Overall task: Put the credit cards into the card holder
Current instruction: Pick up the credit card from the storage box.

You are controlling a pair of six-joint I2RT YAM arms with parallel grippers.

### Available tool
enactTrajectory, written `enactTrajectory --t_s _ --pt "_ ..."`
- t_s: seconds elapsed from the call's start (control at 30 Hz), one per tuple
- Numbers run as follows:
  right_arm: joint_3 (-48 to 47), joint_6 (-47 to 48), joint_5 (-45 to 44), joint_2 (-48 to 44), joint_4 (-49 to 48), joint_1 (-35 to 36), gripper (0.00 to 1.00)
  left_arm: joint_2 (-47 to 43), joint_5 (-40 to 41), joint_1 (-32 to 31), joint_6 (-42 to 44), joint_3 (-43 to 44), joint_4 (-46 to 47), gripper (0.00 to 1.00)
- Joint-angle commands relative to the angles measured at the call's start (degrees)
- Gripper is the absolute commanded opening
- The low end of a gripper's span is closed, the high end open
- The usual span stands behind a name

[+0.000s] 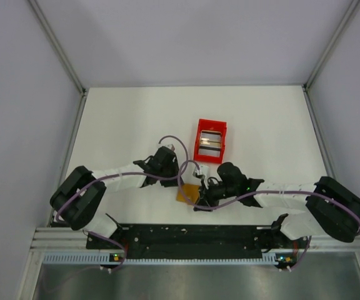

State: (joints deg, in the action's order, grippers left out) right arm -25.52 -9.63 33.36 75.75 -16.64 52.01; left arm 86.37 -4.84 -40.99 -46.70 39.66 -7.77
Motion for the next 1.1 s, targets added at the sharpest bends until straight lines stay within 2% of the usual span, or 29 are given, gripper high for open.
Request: enactTrajectory --t_s 0.0,0.1,0.2,0.27,0.3,0.43,0.57,0.63,0.83,0.93,1.07 --pt "0.38 -0.99 3.65 -1.3 5.48 0.55 0.3 -0.58 2.55 -0.23 1.87 0.94 -6.99 0.31" --pt "0.03 -5.56 -3.81 -3.31 5.4 -0.32 0.33 -2.95 4.31 -0.14 2.49 1.04 -9.36 0.35" --pt "0.03 -9.17 -7.96 -6.48 3.29 -3.66 0.33 -7.25 8.17 -0.23 2.58 0.95 -11.91 0.52" --pt "-1.63 -10.76 -13.56 -7.28 4.94 -5.68 0.44 -9.89 9.06 -0.23 2.66 0.68 -13.23 0.59" --pt "-2.68 -9.72 -14.37 -6.76 6.26 -6.3 0.45 -11.03 9.5 -0.14 2.66 0.51 -13.84 0.61" --pt "-9.81 -12.16 -20.18 -2.01 18.9 -8.59 0.45 -13.59 8.19 -0.14 3.63 -0.02 -15.26 0.62" --pt "-7.36 -16.64 -16.23 -1.04 13.95 -8.85 0.47 -15.17 2.41 -0.23 3.37 -2.56 -14.04 0.62" --pt "-7.7 -17.18 -17.28 0.1 14.71 -8.85 0.47 -16.84 0.2 -0.23 2.75 -4.49 -12.89 0.64" --pt "-11.3 -14.2 -16.93 5.54 16.11 -8.94 0.49 -18.78 -5.79 -0.75 1.17 -7.48 -11.75 0.64" --pt "-13.85 -13.49 -18.07 7.39 18.92 -9.12 0.49 -20.09 -7.2 -1.11 0.2 -9.59 -10.6 0.64" --pt "-13.51 -16.64 -16.67 7.58 19.63 -9.2 0.49 -20.27 -5.27 -1.11 0.2 -9.43 -10.69 0.64"
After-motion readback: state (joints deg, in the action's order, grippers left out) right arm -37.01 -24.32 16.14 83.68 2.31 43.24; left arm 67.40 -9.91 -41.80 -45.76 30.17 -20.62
